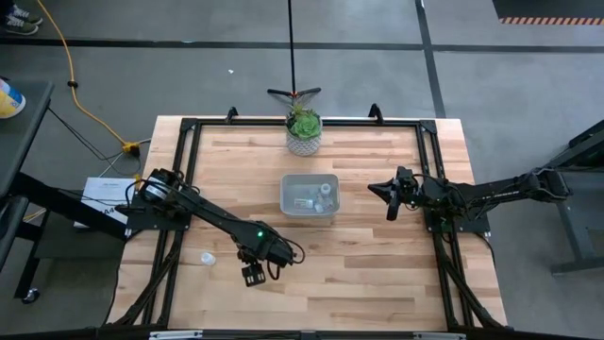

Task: Pick and place pill bottles into a basket
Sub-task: Put the yellow pill bottle into the gray bin

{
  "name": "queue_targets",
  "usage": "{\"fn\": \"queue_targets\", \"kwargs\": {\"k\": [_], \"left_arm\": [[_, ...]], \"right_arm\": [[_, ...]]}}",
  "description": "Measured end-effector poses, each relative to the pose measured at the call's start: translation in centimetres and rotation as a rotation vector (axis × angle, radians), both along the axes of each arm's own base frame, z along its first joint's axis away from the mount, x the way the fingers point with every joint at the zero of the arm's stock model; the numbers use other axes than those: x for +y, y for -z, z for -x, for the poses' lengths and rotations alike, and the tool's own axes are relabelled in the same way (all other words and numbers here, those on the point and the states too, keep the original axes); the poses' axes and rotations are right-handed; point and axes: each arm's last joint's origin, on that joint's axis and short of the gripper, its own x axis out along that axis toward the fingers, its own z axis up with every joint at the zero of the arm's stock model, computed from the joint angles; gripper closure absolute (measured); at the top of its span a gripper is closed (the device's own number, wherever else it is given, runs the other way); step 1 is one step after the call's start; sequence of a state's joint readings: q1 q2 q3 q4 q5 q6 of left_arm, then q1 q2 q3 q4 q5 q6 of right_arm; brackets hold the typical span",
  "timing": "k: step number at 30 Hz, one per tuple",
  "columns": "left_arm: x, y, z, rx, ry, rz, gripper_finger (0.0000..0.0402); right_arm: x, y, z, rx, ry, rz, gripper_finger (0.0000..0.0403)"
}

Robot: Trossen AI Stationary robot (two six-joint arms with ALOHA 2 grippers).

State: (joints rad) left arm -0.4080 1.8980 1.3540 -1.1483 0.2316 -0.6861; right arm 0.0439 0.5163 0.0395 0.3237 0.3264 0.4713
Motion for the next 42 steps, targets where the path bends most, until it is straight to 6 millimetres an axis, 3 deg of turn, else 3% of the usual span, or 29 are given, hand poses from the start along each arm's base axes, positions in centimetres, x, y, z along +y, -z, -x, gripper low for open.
{"fn": "queue_targets", "kwargs": {"k": [13, 31, 36, 42], "left_arm": [[0.0, 0.1, -0.3, -0.034, 0.005, -0.019, 0.0112], [0.1, 0.1, -0.3, -0.044, 0.012, -0.038, 0.0250], [0.1, -0.1, -0.2, -0.019, 0.015, -0.025, 0.0245], [0.4, -2.2, -0.8, -0.039, 0.098, -0.045, 0.0231]], "right_arm": [[0.0, 0.0, 0.0, -0.001, 0.000, -0.001, 0.0396], [0.0, 0.0, 0.0, -0.001, 0.000, 0.000, 0.0399], [0.0, 0.0, 0.0, 0.000, 0.000, 0.000, 0.0397], [0.0, 0.0, 0.0, 0.000, 0.003, 0.000, 0.0401]]}}
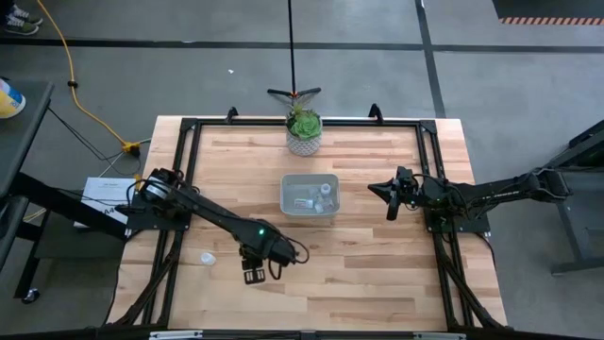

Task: Pick and place pill bottles into a basket
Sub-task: Put the yellow pill bottle into the gray bin

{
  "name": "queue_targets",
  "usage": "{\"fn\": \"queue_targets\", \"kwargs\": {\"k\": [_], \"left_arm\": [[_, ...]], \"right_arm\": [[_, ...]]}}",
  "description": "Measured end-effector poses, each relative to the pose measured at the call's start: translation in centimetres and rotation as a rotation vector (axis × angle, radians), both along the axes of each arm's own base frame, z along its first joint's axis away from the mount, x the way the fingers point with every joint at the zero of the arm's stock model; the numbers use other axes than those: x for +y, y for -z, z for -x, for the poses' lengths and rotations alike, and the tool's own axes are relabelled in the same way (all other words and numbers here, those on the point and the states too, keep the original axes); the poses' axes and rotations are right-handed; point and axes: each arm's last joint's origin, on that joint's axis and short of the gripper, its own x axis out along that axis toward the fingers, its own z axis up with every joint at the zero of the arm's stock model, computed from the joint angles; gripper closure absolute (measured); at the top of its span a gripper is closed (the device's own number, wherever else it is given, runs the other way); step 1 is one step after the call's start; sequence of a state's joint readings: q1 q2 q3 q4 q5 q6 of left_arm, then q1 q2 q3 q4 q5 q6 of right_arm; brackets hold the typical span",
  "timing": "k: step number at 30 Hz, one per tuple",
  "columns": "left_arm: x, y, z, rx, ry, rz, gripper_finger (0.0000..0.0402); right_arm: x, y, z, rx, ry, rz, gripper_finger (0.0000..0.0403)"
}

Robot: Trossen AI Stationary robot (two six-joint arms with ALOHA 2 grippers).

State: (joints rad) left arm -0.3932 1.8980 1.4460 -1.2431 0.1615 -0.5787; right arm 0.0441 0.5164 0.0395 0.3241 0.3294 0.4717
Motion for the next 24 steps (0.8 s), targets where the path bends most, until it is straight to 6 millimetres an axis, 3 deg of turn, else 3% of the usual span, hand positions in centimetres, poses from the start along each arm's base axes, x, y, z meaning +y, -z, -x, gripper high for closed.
{"fn": "queue_targets", "kwargs": {"k": [6, 16, 24], "left_arm": [[2.8, -3.2, -2.3, -0.102, 0.020, -0.011, 0.0252], [10.6, -9.2, -5.7, -0.332, -0.051, -0.079, 0.0233], [16.3, -9.8, -6.5, -0.415, -0.160, -0.118, 0.0253]], "right_arm": [[0.0, 0.0, 0.0, 0.001, 0.001, 0.000, 0.0400], [0.0, 0.1, 0.0, 0.014, 0.001, 0.001, 0.0401], [0.0, 0.1, 0.0, 0.016, 0.001, 0.001, 0.0397]]}}
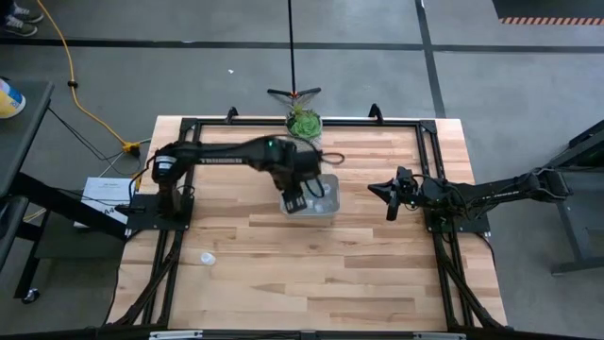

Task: Pick and place pill bottles into a basket
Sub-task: Put the yellow pill bottle into the gray bin

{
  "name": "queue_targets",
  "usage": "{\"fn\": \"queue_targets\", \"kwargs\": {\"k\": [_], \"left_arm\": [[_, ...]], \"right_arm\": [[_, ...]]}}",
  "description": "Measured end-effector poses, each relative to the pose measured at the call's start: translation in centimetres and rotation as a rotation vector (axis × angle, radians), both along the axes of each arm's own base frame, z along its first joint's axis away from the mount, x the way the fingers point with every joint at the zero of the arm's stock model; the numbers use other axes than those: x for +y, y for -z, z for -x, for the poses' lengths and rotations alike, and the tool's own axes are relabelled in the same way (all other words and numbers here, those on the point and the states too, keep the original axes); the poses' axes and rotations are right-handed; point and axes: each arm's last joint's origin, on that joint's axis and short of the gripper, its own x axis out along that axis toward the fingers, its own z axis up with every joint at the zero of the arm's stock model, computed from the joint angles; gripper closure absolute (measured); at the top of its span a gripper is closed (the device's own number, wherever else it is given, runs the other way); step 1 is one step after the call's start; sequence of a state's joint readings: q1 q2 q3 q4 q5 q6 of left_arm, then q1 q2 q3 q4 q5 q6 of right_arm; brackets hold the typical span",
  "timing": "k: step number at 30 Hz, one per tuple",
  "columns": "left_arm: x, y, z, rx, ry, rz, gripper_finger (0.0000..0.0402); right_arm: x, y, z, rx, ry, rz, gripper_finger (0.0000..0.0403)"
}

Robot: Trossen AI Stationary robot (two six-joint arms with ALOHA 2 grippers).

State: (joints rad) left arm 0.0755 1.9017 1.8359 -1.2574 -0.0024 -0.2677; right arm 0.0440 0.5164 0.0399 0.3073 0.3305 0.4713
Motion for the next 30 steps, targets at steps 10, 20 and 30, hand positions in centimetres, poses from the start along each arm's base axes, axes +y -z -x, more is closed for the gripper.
{"fn": "queue_targets", "kwargs": {"k": [10, 20, 30], "left_arm": [[3.8, 3.7, -1.4, 0.101, 0.016, 0.000, 0.0240], [4.5, 6.9, -2.5, 0.192, 0.002, -0.059, 0.0233], [4.5, 7.2, -2.8, 0.184, 0.032, -0.053, 0.0227]], "right_arm": [[0.0, 0.2, 0.0, 0.016, 0.000, 0.001, 0.0399], [0.0, 0.2, 0.0, 0.024, 0.001, 0.001, 0.0400], [0.0, 0.4, 0.1, 0.039, 0.000, 0.006, 0.0397]]}}
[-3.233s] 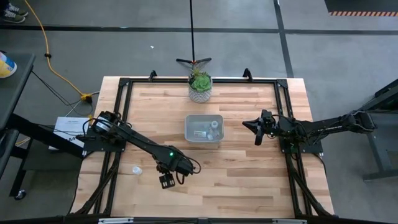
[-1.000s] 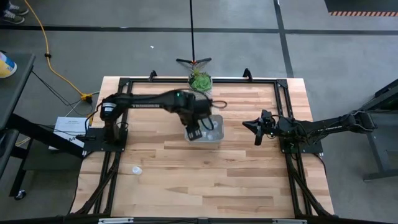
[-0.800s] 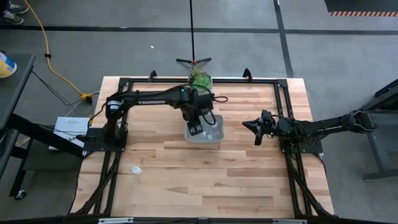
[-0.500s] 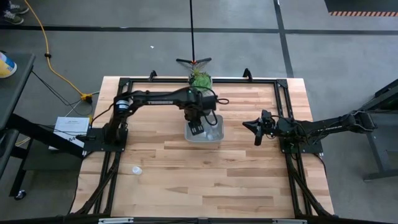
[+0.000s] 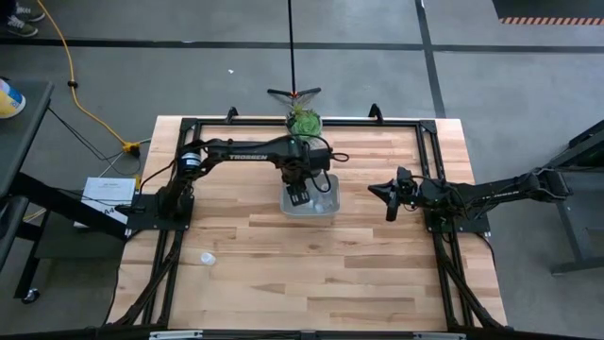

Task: Pick and place pill bottles into a basket
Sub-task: Put the yellow pill bottle into the gray bin, then put the white pill bottle into the gray bin

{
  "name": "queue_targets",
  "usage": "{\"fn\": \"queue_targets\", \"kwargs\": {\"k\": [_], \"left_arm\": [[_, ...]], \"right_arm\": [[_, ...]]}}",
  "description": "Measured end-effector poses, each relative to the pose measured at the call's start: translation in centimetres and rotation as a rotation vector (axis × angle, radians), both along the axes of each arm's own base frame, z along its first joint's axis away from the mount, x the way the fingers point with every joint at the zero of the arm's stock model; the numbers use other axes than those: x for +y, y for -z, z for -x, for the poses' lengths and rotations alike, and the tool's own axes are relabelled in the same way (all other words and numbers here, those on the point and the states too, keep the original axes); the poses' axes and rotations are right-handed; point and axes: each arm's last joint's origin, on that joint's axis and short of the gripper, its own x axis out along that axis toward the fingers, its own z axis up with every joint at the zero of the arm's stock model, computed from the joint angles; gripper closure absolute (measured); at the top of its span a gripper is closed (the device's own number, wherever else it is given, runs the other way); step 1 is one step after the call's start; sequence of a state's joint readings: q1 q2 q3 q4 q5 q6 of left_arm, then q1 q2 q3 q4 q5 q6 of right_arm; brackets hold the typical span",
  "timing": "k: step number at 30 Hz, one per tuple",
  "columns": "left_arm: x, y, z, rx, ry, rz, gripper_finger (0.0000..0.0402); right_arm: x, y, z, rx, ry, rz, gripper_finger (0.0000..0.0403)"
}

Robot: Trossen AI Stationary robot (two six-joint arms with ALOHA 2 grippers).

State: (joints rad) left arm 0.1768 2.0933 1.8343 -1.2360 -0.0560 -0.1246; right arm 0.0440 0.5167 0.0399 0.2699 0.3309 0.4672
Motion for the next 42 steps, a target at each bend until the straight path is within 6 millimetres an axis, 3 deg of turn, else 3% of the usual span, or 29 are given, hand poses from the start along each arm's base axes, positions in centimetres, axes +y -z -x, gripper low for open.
{"fn": "queue_targets", "kwargs": {"k": [15, 25, 30, 32, 38, 42], "left_arm": [[-0.1, 0.0, 0.0, -0.006, 0.045, 0.042, 0.0223], [-0.1, -0.1, 0.1, 0.005, 0.044, 0.038, 0.0116], [-0.5, -2.5, 1.3, 0.112, -0.041, 0.065, 0.0088], [-0.9, -3.6, 1.9, 0.176, -0.072, 0.088, 0.0086], [-3.7, -6.0, 2.3, 0.093, -0.145, 0.282, 0.0099], [-6.5, -5.7, 2.2, 0.121, -0.124, 0.277, 0.0109]], "right_arm": [[0.0, 0.0, 0.0, 0.005, 0.000, 0.004, 0.0401], [0.0, 0.1, 0.0, 0.009, 0.000, 0.004, 0.0401], [0.0, 0.2, 0.0, 0.019, 0.000, 0.000, 0.0400], [0.0, 0.2, 0.0, 0.019, 0.000, -0.001, 0.0399], [0.0, 0.2, 0.0, 0.018, 0.001, -0.003, 0.0401], [0.0, 0.2, 0.0, 0.011, 0.004, -0.019, 0.0399]]}}
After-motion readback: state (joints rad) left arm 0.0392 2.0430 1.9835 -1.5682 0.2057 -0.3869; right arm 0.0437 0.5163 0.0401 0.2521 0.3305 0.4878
